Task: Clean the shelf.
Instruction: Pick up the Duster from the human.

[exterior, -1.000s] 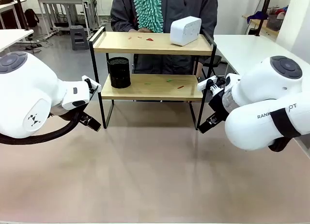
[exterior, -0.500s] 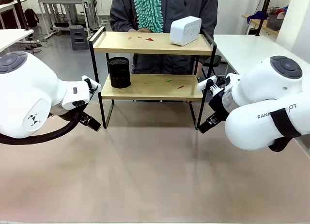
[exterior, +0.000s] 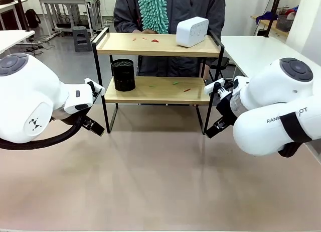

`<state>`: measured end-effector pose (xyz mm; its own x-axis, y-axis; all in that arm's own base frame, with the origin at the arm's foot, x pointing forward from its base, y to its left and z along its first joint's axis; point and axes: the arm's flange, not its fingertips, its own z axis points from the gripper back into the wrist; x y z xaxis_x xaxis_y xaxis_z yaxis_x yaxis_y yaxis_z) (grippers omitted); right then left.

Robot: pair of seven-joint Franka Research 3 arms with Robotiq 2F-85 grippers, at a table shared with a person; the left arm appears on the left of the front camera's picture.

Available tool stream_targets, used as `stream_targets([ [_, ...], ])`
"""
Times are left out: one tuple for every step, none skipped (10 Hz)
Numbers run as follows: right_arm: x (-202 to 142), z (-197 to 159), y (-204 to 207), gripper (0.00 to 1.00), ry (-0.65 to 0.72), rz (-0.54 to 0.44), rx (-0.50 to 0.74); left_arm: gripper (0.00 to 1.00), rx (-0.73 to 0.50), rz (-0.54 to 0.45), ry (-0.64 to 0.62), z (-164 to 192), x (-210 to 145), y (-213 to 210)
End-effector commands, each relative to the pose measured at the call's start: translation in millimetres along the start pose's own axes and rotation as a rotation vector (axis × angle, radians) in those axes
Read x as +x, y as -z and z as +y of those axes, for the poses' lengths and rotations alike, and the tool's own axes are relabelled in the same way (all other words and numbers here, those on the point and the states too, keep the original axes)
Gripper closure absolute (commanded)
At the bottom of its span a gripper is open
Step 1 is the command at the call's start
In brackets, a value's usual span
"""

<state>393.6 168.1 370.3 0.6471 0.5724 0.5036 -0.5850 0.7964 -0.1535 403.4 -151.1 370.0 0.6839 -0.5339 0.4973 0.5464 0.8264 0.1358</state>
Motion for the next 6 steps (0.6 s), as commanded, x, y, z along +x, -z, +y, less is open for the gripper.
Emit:
stream_targets([
  [12.4,11.0,-48.6,0.0,0.016,0.031,0.045,0.0,-0.099,-0.042,0.035,-5.3,2.9,-39.9],
  [11.0,4.6,-125.2,0.0,0.156,0.031,0.097,0.0,-0.199,-0.097,0.03,1.5,-8.1,-99.5],
  [-4.1,-13.0,-186.7,0.0,0.282,0.011,0.171,0.0,-0.251,-0.16,-0.004,17.9,-29.7,-150.1],
  [-29.2,-45.1,-231.3,0.0,0.419,-0.02,0.271,0.0,-0.274,-0.224,-0.045,43.8,-55.0,-190.5],
  [-65.9,-86.2,-257.9,0.0,0.507,-0.057,0.426,0.0,-0.299,-0.291,-0.13,74.1,-87.2,-216.1],
  [-115.4,-131.7,-266.6,0.0,0.667,-0.164,0.525,0.0,-0.363,-0.35,-0.225,114.0,-128.9,-226.0],
])
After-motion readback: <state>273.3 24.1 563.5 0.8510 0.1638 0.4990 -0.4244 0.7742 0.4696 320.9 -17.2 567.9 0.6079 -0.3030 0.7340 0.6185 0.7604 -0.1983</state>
